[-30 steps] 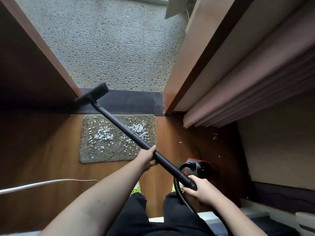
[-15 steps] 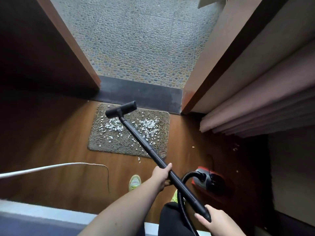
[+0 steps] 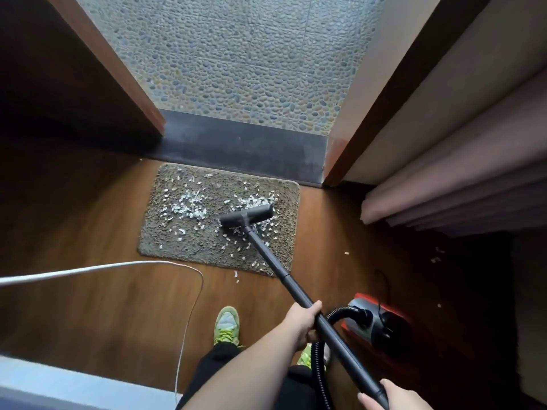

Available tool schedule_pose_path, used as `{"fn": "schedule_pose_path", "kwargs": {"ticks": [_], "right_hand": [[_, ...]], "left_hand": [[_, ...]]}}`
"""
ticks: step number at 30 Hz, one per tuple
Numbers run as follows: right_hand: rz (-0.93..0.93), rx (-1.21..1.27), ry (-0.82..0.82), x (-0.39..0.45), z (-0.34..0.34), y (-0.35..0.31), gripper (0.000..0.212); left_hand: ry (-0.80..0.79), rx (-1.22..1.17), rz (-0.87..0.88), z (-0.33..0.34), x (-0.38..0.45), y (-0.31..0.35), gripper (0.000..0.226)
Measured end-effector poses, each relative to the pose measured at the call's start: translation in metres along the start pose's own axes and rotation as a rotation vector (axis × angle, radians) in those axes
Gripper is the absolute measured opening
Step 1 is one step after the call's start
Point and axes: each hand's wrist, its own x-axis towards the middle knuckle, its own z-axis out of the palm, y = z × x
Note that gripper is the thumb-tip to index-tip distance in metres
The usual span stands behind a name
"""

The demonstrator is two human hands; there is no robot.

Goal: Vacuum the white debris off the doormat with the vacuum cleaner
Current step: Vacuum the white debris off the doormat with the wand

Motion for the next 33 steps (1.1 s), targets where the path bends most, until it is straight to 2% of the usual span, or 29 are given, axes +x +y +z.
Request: {"fn": "schedule_pose_path", "kwargs": {"ticks": [1,2,6,7,8,10,13,16,18,20,22,24,27,33], "right_hand": [[-0.042,0.224,0.049,0.009,0.021,0.011,0.025],[0.094,0.261,-0.020,0.022,0.022,0.007,0.026],[0.194,0.311,0.058,0.030,0.014,-0.001,0.036],[0.180,0.279,0.051,0.031,0.018,-0.004,0.036],[0.060,0.184,0.074,0.030,0.025,-0.007,0.033],[-0.004,0.124,-0.057,0.020,0.043,-0.007,0.036],[0.024,0.127,-0.153,0.009,0.043,-0.028,0.044],[-0.004,0.232,-0.270,0.008,0.030,-0.040,0.048],[-0.018,0.375,-0.321,0.002,0.020,-0.036,0.032],[-0.005,0.569,-0.324,0.003,0.018,-0.024,0.030],[0.030,0.839,-0.262,0.009,0.022,-0.005,0.027],[0.089,1.022,-0.070,0.022,0.029,0.026,0.020],[0.200,1.111,0.183,0.045,0.037,0.076,0.027],[0.392,1.199,0.392,0.083,0.069,0.166,0.037]], "left_hand": [[-0.006,0.008,-0.006,0.001,0.006,0.000,0.020],[-0.009,0.012,-0.015,0.001,0.011,0.001,0.021],[-0.005,0.053,-0.032,-0.001,0.026,0.003,0.014],[-0.002,0.069,-0.043,-0.003,0.027,0.003,0.013],[0.004,0.086,-0.052,-0.004,0.027,0.004,0.013],[0.027,0.128,-0.063,-0.010,0.026,0.006,0.013],[0.057,0.201,-0.089,-0.022,0.026,0.007,0.016],[0.109,0.258,-0.125,-0.030,0.026,0.008,0.018],[0.135,0.316,-0.136,-0.033,0.029,0.007,0.019],[0.135,0.360,-0.151,-0.034,0.034,0.008,0.020],[0.131,0.398,-0.167,-0.034,0.041,0.007,0.018],[0.130,0.437,-0.164,-0.030,0.044,0.007,0.016],[0.114,0.479,-0.165,-0.023,0.050,0.005,0.018],[0.134,0.474,-0.139,0.005,0.069,-0.011,0.018]]}}
